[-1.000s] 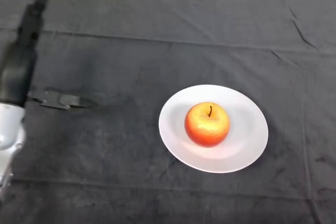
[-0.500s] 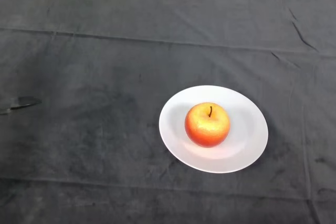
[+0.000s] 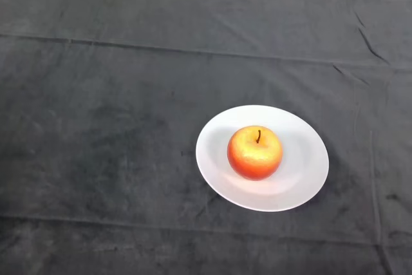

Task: Move the apple to the plate

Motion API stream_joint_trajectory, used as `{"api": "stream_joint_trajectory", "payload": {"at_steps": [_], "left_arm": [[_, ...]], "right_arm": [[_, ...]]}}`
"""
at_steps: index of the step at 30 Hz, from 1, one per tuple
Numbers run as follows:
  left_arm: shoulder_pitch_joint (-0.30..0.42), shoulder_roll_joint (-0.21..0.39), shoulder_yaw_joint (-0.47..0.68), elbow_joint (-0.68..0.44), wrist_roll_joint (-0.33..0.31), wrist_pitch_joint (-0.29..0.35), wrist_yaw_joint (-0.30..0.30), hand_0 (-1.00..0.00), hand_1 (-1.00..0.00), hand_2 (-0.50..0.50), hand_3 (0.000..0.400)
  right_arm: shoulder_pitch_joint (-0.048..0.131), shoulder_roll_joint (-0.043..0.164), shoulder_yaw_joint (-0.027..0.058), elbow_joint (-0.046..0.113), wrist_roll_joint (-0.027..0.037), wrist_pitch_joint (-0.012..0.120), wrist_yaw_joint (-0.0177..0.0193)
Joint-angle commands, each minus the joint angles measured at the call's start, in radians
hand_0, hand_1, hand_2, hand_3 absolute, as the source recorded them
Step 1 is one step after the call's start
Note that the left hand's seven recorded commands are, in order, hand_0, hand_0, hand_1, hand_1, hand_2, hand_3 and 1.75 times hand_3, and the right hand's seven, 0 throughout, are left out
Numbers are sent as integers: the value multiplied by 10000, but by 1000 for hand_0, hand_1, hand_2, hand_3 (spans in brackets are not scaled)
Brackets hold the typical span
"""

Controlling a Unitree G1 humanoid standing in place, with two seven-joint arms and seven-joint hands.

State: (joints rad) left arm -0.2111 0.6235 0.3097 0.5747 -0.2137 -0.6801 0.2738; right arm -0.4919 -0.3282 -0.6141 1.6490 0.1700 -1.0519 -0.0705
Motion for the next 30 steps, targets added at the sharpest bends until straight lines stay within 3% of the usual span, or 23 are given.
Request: {"api": "stream_joint_trajectory", "payload": {"at_steps": [1, 16, 30], "left_arm": [[143, 525, 336, 375, -168, -293, 74, 0, 0, 0, 0], [-507, 327, 1136, 1894, 80, -841, 463, 0, 0, 0, 0], [-728, 179, 1262, 2154, 386, -1006, 469, 0, 0, 0, 0]], "right_arm": [[1021, 852, -120, 1004, 21, 955, -56], [1010, 845, -132, 1039, 13, 932, -53], [1001, 839, -147, 1067, 2, 915, -51]]}}
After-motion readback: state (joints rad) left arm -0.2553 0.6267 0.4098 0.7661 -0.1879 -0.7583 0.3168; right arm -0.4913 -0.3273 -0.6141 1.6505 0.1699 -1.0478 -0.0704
